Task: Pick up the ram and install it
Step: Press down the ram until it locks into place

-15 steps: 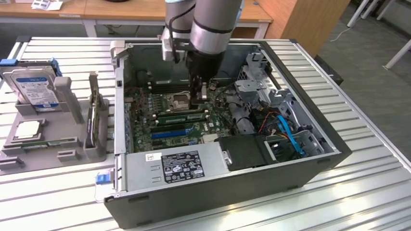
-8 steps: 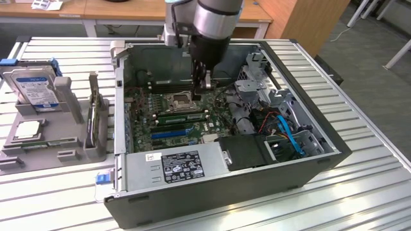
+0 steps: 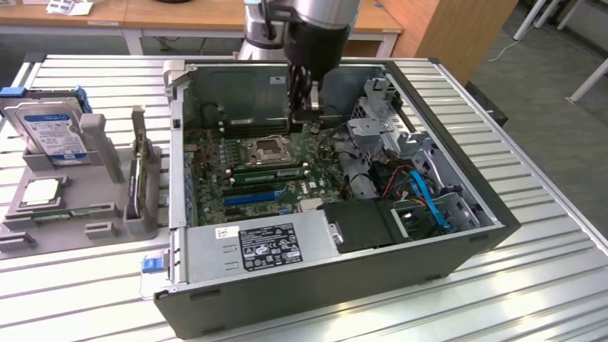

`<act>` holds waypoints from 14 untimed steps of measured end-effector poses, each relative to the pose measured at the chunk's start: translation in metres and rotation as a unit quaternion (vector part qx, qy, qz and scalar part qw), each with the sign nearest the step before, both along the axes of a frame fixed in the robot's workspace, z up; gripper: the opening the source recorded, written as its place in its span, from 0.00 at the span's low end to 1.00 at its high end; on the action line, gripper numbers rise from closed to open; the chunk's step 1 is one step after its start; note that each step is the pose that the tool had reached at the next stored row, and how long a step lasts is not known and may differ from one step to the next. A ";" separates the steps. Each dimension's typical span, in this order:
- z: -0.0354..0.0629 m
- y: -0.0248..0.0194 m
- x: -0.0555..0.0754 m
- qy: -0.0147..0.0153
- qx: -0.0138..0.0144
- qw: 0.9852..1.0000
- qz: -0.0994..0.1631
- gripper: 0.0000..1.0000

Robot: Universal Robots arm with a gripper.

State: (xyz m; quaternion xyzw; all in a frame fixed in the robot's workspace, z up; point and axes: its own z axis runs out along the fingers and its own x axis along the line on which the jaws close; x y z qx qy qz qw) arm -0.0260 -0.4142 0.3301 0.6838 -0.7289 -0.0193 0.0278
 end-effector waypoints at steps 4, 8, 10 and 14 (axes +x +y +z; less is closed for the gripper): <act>0.0087 0.0000 0.000 0.000 0.000 1.000 0.000 0.11; 0.0087 0.0000 0.000 0.000 0.000 1.000 0.000 0.11; 0.0087 0.0000 0.000 0.000 0.000 1.000 0.000 0.11; 0.0087 0.0000 0.000 0.000 0.000 1.000 0.000 0.11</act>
